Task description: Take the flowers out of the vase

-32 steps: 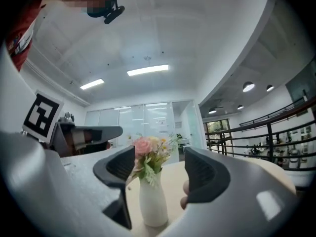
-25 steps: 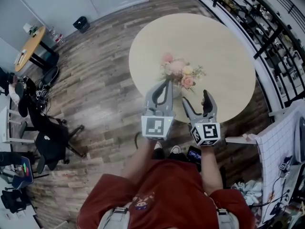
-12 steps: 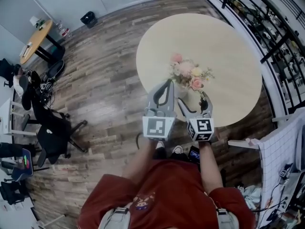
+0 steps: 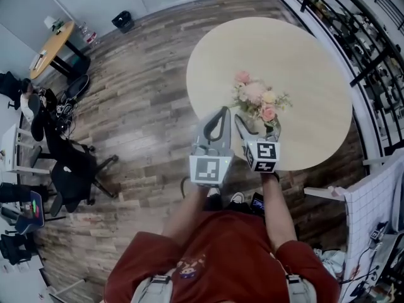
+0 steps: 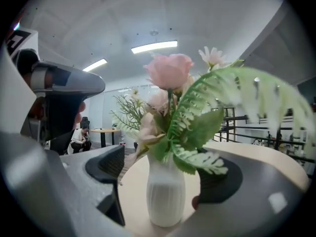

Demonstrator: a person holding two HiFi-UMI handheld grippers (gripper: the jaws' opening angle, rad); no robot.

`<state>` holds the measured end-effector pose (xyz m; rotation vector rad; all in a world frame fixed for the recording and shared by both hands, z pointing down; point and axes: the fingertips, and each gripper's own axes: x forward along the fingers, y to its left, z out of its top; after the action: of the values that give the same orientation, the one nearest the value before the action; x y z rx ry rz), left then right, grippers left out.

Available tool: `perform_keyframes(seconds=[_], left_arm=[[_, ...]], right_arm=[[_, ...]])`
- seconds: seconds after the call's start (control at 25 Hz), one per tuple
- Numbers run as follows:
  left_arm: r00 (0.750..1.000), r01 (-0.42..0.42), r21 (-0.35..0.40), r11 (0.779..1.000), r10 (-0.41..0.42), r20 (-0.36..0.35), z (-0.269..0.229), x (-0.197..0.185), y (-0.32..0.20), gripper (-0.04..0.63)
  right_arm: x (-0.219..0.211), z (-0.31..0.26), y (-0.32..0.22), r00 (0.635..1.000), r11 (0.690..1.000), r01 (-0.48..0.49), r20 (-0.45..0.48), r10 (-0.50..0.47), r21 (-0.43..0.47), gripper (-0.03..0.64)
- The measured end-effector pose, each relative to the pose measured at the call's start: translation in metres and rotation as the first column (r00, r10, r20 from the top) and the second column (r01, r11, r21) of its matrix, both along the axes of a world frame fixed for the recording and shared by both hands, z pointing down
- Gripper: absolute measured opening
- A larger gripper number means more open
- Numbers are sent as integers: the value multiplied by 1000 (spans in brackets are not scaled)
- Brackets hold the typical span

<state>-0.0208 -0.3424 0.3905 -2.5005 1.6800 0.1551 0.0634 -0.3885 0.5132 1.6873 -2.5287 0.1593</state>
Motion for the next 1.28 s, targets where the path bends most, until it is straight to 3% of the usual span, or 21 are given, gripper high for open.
perform_keyframes(seconds=[0.8, 1.28], left_arm=[[1000, -9, -57, 998, 10, 21, 30, -6, -3, 5], [1000, -17, -66, 998, 18, 12, 32, -14, -4, 5]], right_arm=[[-3, -21, -24, 998, 994, -50, -31, 53, 93, 436], [-4, -27, -21, 996, 990, -84, -11, 86, 113, 259]])
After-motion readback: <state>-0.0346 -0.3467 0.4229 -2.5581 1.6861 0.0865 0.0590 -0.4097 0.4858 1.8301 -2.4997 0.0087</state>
